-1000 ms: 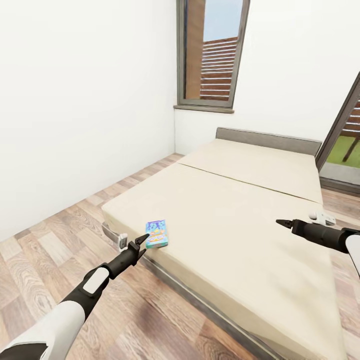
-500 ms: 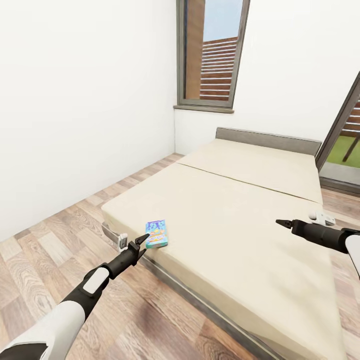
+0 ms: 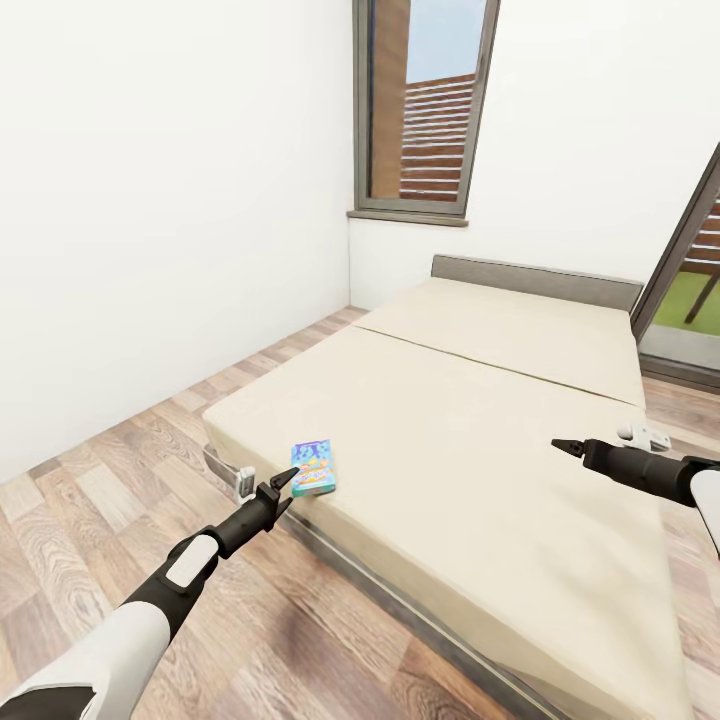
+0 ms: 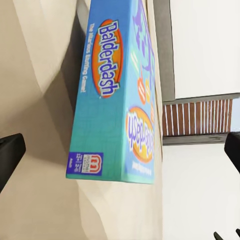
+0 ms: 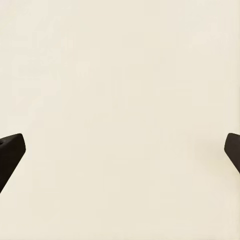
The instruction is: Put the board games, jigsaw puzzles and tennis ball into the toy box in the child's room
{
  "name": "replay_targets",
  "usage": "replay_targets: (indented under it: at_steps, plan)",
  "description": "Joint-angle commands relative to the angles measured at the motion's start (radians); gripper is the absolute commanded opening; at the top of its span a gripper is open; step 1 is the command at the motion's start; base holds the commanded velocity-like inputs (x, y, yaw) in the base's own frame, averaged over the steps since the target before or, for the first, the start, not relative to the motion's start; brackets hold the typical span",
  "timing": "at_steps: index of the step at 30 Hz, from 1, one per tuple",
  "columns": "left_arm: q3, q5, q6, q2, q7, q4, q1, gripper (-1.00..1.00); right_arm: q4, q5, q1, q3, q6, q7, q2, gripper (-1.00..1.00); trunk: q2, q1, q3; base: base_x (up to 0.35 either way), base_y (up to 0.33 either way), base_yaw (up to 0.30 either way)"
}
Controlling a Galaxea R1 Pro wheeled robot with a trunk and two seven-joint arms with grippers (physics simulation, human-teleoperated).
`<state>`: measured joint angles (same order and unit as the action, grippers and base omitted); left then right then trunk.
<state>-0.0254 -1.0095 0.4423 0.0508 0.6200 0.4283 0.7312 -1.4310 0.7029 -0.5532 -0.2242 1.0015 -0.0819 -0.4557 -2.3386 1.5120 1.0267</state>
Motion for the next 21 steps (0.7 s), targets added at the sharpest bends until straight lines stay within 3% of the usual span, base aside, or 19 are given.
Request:
replay_targets:
  at_steps: [1, 21]
  plan:
    - [-0.003, -0.006, 0.009, 0.000, 0.001, 0.000, 0.001, 1.00, 0.000, -0.008, -0.001, -0.001, 0.005, -0.009, 0.000, 1.00, 0.000, 0.000, 0.001, 0.000, 0.000, 0.000]
    - [-0.001, -0.002, 0.010, -0.033, 0.000, 0.000, 0.009, 1.00, 0.000, -0.007, -0.001, -0.001, 0.005, -0.009, 0.000, 1.00, 0.000, 0.000, 0.001, 0.000, 0.000, 0.000]
